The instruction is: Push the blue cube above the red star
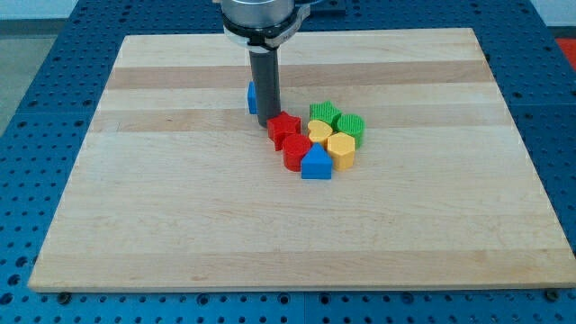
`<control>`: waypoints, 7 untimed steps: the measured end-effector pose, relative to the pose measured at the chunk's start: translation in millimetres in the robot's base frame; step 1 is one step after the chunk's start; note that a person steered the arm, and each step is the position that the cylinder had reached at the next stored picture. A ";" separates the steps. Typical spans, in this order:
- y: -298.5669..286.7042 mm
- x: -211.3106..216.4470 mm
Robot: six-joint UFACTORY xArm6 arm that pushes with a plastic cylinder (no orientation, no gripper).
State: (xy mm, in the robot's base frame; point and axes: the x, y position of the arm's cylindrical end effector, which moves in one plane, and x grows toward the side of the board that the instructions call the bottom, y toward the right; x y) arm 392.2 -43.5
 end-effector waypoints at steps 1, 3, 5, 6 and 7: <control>-1.6 -0.1; -41.6 -5.7; -86.5 -55.2; -70.5 -57.6; -46.6 -57.6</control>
State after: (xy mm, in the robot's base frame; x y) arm 334.5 -90.1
